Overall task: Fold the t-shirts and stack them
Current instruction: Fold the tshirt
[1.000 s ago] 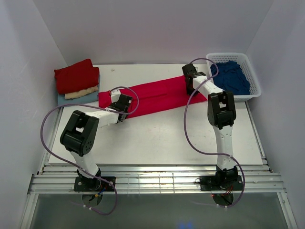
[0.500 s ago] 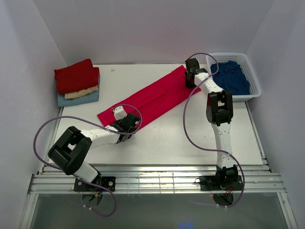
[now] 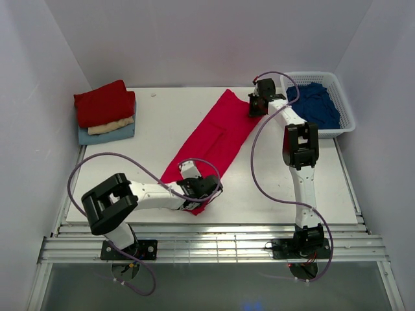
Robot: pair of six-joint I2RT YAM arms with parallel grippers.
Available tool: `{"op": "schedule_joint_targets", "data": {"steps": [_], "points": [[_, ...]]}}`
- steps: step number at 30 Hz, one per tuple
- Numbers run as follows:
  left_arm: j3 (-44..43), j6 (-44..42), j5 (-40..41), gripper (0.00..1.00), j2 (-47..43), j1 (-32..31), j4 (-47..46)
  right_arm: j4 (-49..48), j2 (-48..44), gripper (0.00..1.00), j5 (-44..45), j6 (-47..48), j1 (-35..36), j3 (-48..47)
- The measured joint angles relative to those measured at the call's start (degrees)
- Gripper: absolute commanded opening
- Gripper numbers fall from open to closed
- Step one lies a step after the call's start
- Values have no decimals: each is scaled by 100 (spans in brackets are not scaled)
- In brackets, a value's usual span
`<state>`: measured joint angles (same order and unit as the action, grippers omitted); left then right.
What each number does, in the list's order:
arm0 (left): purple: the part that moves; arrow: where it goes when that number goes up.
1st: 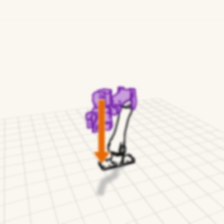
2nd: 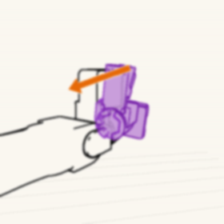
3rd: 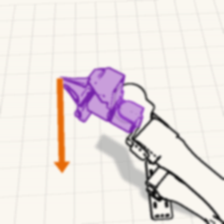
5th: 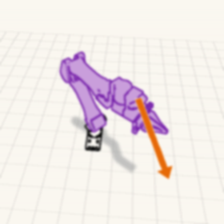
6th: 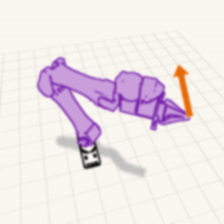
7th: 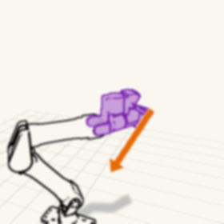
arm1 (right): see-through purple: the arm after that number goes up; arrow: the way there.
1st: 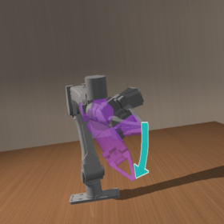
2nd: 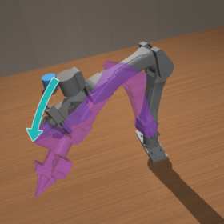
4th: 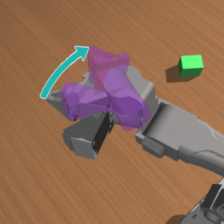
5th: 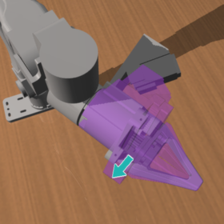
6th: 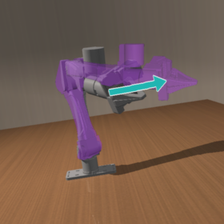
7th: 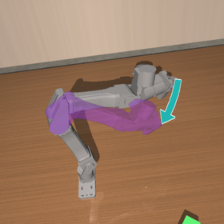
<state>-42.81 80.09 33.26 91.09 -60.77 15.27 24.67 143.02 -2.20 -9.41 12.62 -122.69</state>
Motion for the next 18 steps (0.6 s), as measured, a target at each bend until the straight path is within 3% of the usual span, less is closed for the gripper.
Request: {"op": "schedule_joint_targets", "data": {"steps": [9, 18], "points": [[-1141, 319, 55, 21, 914, -990, 389, -476, 94, 10, -1200, -240, -142, 114], [-966, 409, -50, 21, 428, -1316, 1161, -798, 94, 16, -1797, -264, -326, 262]]}}
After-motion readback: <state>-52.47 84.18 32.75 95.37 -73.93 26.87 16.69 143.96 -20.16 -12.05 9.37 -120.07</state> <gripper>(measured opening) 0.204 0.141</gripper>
